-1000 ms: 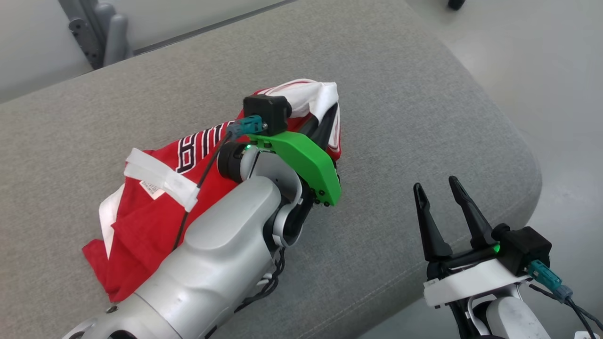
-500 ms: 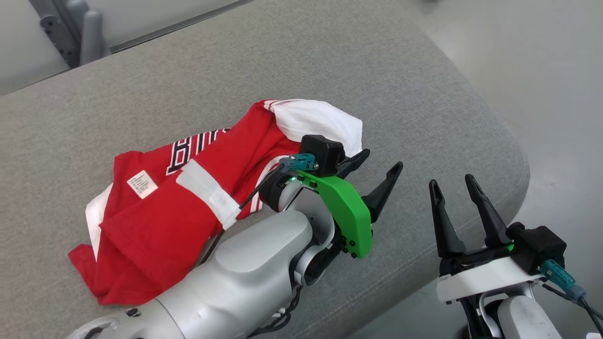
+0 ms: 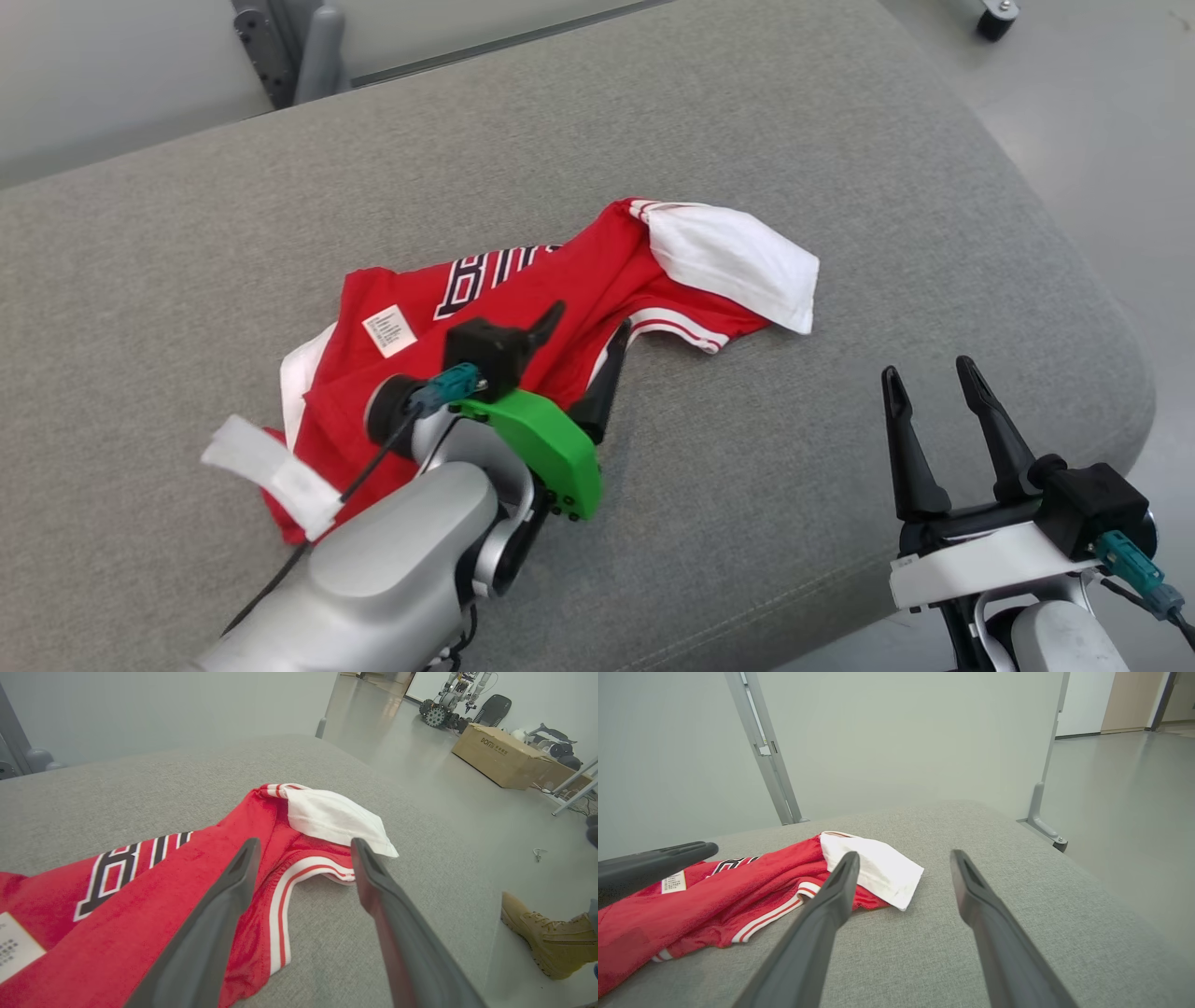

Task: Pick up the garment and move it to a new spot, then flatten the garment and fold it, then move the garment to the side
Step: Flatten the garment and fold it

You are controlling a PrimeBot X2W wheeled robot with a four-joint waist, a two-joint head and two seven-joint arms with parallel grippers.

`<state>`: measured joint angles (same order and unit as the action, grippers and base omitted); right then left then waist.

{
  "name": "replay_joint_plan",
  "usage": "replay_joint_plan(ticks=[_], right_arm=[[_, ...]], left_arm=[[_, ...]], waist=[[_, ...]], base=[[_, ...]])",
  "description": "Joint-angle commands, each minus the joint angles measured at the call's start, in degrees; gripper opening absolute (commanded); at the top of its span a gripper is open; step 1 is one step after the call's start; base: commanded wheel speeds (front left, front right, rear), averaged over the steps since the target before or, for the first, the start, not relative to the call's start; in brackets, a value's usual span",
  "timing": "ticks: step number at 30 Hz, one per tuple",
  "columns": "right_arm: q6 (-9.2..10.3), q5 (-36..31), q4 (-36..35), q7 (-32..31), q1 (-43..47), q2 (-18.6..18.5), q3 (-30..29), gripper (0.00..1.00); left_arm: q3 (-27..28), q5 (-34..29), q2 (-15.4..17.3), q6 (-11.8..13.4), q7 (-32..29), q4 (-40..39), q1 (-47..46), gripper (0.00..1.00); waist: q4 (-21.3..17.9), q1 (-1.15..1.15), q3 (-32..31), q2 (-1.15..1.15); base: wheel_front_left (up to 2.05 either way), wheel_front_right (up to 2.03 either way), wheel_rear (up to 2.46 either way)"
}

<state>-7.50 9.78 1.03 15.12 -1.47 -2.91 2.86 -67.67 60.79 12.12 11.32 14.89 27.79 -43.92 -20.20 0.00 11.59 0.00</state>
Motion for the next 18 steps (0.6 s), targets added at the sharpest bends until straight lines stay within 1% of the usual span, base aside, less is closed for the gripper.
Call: replay_joint_plan(ticks=[1, 6, 11, 13, 18], right_arm=[[0.02, -0.6, -0.4, 0.0, 0.5, 0.0, -0.3, 1.00], [0.02, -1.3, -0.7, 0.0, 0.8, 0.0, -0.5, 1.00], [0.02, -1.6, -0.8, 0.0, 1.0, 0.0, -0.2, 1.00], [0.02, -1.7, -0.6, 0.0, 1.2, 0.0, -0.2, 1.00], [0.02, -1.7, -0.4, 0.0, 0.5, 0.0, 0.4, 1.00]], left_arm=[[2.9, -1.7, 1.8, 1.5, 0.3, -1.7, 2.1, 1.00], [10.3, -3.5, 7.2, 4.0, 0.2, -4.9, 8.3, 1.00], [14.6, -1.4, 11.1, 3.8, 0.2, -4.3, 12.2, 1.00], [15.4, -0.3, 11.6, 3.1, -0.2, -3.2, 13.1, 1.00], [15.5, 2.7, 11.3, -0.7, -4.0, -0.2, 11.3, 1.00]], waist=[[3.0, 0.00, 0.0, 0.00], [5.1, 0.00, 0.0, 0.00], [6.4, 0.00, 0.0, 0.00], [6.9, 0.00, 0.0, 0.00], [7.4, 0.00, 0.2, 0.00]], base=[[0.00, 0.00, 0.00], [0.00, 0.00, 0.00], [0.00, 0.00, 0.00], [0.00, 0.00, 0.00], [0.00, 0.00, 0.00]])
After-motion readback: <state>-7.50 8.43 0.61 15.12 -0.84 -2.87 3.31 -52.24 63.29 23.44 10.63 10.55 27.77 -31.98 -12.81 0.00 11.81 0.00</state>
